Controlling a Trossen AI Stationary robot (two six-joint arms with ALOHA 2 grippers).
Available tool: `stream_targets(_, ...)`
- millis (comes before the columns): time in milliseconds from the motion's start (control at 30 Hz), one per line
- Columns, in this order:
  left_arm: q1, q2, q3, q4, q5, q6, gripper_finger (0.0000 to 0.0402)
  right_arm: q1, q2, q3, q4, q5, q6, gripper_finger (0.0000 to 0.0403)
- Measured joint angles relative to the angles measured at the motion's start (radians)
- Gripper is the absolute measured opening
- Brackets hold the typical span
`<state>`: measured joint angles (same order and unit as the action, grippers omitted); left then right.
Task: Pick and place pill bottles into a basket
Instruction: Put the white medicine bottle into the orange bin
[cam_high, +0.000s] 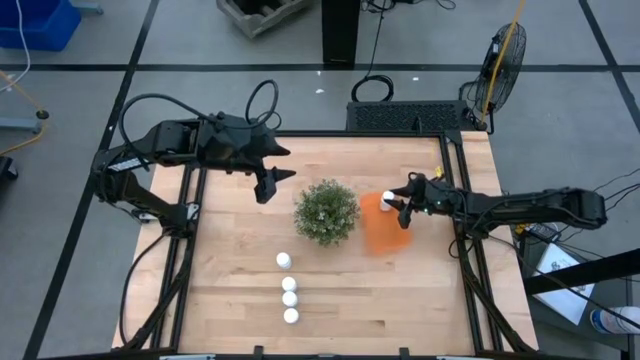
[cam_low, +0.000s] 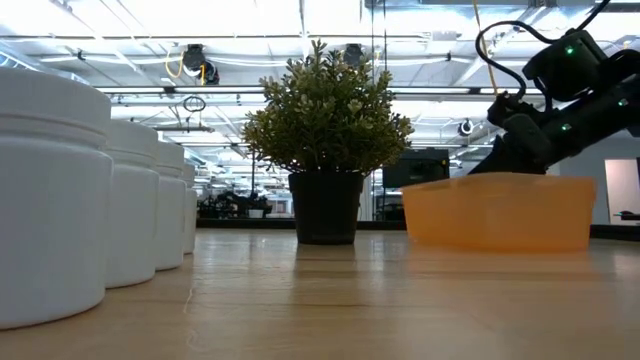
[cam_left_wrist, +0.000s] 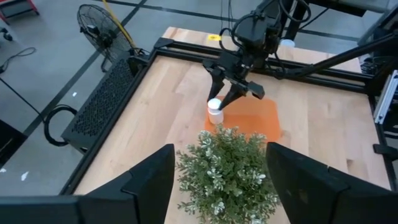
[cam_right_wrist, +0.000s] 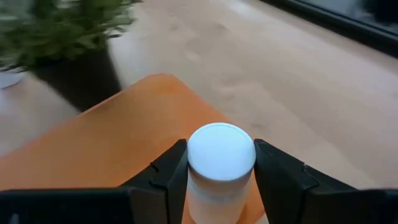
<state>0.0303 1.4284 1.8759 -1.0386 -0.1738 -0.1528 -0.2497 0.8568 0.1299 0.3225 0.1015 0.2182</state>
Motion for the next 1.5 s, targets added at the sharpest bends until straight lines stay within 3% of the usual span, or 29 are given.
stream_targets(100,-0.004,0.0,0.0,0.0,0.0,-0.004,0.0263,0.003,0.006,0.0,0.026,-0.055,-0.022,0.0174)
stream_targets(267,-0.012,0.0,0.0,0.0,0.0,-0.003,0.0261,0.003,0.005,-0.001,0.046,-0.058,-0.017,0.0224)
stream_targets(500,-0.013,0.0,0.0,-0.004,0.0,0.0,0.0254,0.007,0.004,0.087,0.0,-0.103,-0.052,0.0238)
stream_targets(700,-0.013,0.0,0.0,-0.026,0.024,0.013,0.0263,0.059,0.004,0.385,-0.324,-0.138,-0.153,0.0227)
stream_targets(900,-0.024,0.0,0.0,-0.195,0.045,-0.045,0.0258,0.199,0.004,0.737,-0.617,-0.159,-0.154,0.0219)
stream_targets(1100,-0.17,0.0,-0.008,-0.204,0.148,-0.093,0.0249,0.298,0.004,0.976,-0.73,-0.108,-0.153,0.0213)
stream_targets(1300,-0.352,0.002,-0.171,-0.213,0.089,-0.103,0.0254,0.304,0.004,1.042,-0.791,-0.1,-0.155,0.0212)
stream_targets(1500,-0.387,-0.001,-0.347,-0.107,0.002,-0.121,0.0255,0.304,0.025,1.041,-0.791,-0.108,-0.154,0.0212)
